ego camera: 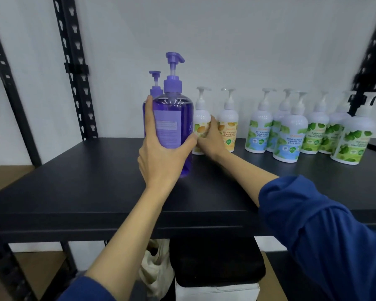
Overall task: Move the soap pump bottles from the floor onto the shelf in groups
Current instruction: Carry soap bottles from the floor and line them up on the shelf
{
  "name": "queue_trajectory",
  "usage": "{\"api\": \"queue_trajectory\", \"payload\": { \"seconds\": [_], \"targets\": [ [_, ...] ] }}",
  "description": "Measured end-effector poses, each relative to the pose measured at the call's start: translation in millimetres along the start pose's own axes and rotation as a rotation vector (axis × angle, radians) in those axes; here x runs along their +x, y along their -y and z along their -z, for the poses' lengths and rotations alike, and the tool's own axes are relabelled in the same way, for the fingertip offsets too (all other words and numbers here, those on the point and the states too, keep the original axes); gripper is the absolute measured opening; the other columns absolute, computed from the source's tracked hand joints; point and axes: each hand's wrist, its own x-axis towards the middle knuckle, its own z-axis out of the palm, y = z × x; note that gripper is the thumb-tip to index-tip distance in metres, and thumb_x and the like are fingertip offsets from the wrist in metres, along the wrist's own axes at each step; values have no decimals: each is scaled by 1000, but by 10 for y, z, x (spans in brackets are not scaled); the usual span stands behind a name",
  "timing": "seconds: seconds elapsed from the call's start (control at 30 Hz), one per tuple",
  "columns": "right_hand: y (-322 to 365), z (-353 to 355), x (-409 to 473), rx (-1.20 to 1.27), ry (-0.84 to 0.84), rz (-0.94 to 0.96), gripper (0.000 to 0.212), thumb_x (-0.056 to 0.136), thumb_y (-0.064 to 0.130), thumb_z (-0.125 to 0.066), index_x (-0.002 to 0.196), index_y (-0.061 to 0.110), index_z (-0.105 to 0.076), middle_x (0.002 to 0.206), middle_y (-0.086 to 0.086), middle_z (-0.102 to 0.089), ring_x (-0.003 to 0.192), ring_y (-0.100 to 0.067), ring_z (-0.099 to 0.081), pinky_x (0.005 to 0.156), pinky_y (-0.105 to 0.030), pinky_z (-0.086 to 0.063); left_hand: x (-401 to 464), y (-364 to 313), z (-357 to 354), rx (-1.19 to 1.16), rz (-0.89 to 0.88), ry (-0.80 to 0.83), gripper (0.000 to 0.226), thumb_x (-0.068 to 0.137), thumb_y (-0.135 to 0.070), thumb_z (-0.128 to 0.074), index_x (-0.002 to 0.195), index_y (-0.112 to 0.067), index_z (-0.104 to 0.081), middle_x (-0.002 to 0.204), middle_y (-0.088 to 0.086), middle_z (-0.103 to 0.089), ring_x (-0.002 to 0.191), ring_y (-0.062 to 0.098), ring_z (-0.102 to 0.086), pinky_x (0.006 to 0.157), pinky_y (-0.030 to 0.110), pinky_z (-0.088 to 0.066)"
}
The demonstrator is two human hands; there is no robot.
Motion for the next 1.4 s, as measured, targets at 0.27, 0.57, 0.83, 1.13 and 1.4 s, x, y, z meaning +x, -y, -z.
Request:
{"api": "queue_trajectory", "payload": {
  "seconds": [0.27,0.57,0.83,1.13,1.4],
  "targets": [
    [5,-65,-46,-131,-163,72,82,67,22,-80,133,6,-35,127,-15,-47,113,-29,-46,95,-42,-43,-2,-5,-5,7,-5,0,105,64,-53,-70,149,-40,-10,136,-8,-45,104,15,-52,89,37,-52],
    [12,-44,-101,-138,-90,-25,63,76,11,-74,126,6,-36,119,-14,-58,107,-28,-58,84,-33,-47,-2,-1,-2,-3,-16,0,105,68,-47,-77,149,-36,-11,135,-7,-45,103,11,-50,85,30,-48],
    [44,-49,-159,-370,-211,61,67,77,19,-75,129,2,-36,126,-17,-46,114,-34,-49,92,-43,-45,-14,-34,9,-3,5,-13,105,61,-56,-67,149,-39,-11,128,-14,-46,106,17,-55,90,40,-52],
    [134,-42,-151,-456,-215,224,80,82,16,-68,146,13,-22,134,-16,-39,120,-33,-43,93,-43,-42,-9,-1,4,-26,-12,-4,104,64,-51,-71,149,-36,-12,133,-10,-45,102,11,-50,86,30,-49],
    [120,-57,-123,-569,-283,261,73,82,16,-69,142,8,-28,135,-16,-37,120,-29,-41,95,-36,-41,-7,5,6,-23,-5,-1,105,63,-53,-70,149,-39,-11,135,-9,-45,104,12,-51,86,31,-49]
  ]
}}
